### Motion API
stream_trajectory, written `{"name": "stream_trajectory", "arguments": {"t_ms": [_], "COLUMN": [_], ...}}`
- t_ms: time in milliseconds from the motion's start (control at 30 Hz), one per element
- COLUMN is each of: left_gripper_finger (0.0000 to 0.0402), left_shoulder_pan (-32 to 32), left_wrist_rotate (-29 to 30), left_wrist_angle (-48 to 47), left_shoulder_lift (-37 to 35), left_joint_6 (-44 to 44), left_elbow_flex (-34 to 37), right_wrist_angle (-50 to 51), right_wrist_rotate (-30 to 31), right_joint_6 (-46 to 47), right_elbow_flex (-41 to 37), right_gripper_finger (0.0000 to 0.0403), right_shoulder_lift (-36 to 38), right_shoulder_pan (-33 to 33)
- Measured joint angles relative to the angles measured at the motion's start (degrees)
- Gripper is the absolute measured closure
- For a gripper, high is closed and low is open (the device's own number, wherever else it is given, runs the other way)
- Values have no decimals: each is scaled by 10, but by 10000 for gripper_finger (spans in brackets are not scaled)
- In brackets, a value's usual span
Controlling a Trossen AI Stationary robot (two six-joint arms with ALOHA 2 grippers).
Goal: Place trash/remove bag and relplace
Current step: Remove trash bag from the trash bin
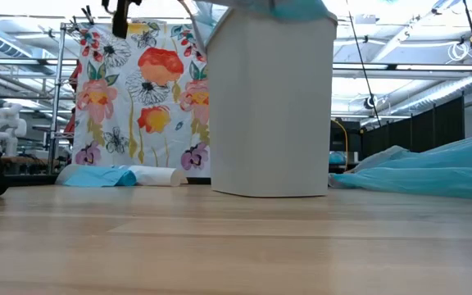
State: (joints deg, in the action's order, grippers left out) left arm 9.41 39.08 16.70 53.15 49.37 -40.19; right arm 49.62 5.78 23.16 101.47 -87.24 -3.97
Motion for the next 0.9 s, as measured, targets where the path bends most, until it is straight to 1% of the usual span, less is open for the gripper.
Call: {"name": "stream_trajectory", "arguments": {"t_ms": [67,167,267,367,467,567,667,800,900], "left_gripper_finger": [401,401,401,401,402,402,402,402,402], "left_shoulder_pan": [0,0,-1,-4,-10,-17,-25,-36,-44], "left_wrist_rotate": [0,0,-5,-16,-30,-46,-64,-110,-138], "left_wrist_angle": [-16,-76,-129,-150,-144,-166,-181,-183,-183], "left_shoulder_lift": [0,0,5,13,25,37,66,102,124], "left_joint_6": [-16,-35,-39,-59,-69,-83,-83,-80,-79], "left_elbow_flex": [-22,-69,-114,-150,-183,-213,-238,-262,-282], "right_wrist_angle": [-1,-10,-42,-84,-126,-170,-200,-232,-244], "right_wrist_rotate": [-2,-2,-2,-16,-45,-60,-61,-61,-61], "right_joint_6": [0,-1,-2,-3,-18,-28,-28,-33,-31], "right_elbow_flex": [0,0,0,0,0,0,0,0,0], "right_gripper_finger": [403,403,403,403,403,403,403,403,393], "right_shoulder_lift": [-8,-12,-15,-17,-18,-18,-18,-18,-18], "right_shoulder_pan": [0,0,0,0,0,0,0,0,0]}}
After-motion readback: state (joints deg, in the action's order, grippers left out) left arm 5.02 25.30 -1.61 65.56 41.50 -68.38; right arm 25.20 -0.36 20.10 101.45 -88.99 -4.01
